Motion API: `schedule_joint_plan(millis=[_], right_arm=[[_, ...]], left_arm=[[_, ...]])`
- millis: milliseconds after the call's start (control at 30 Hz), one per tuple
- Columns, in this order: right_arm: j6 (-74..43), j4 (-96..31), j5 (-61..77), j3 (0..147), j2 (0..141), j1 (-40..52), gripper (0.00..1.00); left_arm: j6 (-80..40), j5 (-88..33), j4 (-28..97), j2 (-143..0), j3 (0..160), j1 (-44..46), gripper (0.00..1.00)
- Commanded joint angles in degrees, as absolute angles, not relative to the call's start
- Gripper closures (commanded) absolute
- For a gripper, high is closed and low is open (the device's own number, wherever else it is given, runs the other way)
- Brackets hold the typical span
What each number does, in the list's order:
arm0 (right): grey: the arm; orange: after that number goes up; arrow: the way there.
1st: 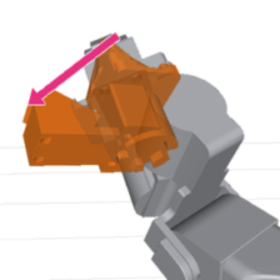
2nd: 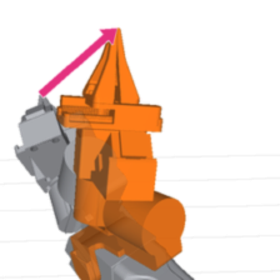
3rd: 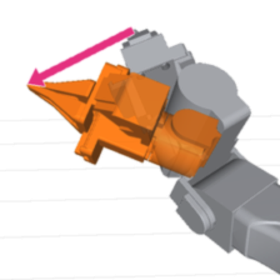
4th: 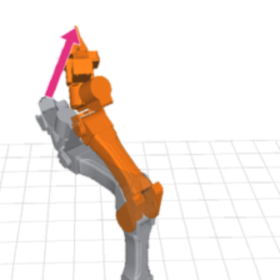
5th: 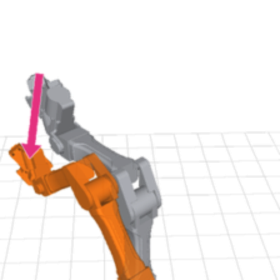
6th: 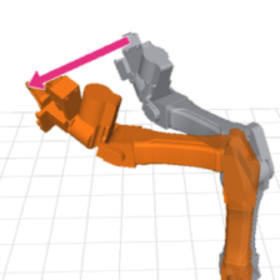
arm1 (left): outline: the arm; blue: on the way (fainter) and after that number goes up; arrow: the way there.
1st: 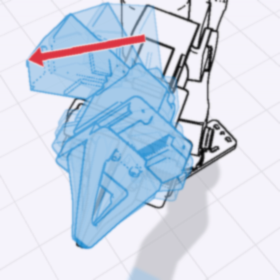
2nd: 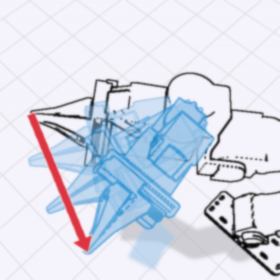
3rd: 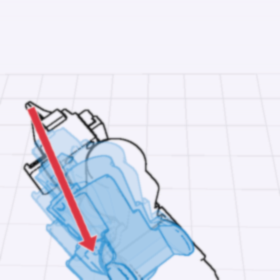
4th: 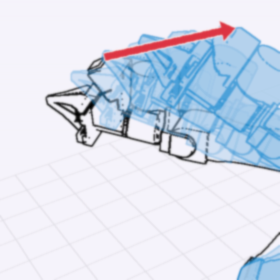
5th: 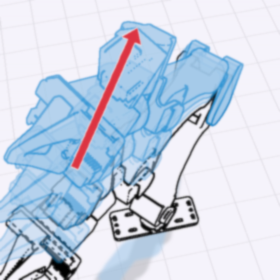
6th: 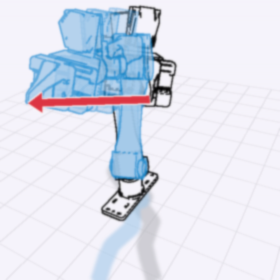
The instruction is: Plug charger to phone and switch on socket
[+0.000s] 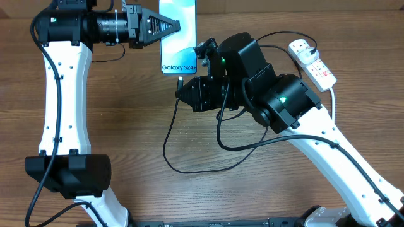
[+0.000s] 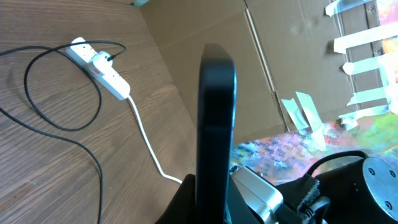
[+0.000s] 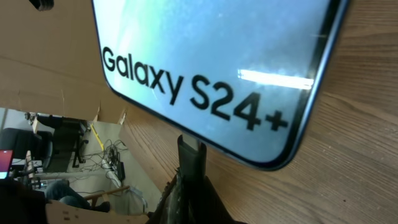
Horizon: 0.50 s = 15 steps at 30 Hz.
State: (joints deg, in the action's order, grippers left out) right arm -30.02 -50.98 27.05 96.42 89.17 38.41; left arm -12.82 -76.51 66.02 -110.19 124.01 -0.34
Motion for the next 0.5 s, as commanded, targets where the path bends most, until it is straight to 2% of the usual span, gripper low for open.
schedule_joint_plan(millis=[0,467], right_arm=[[-30.02,-50.59,28.03,97.91,89.17,38.94,0.96],[-29.56,-50.41,28.10,97.91,89.19,38.94,0.96]], left_arm=[[-10.63,-77.28,65.78,-109.40,124.55,0.40,0.96],[-10.68,-76.51,67.11,-109.40,124.55,0.84,0.96]])
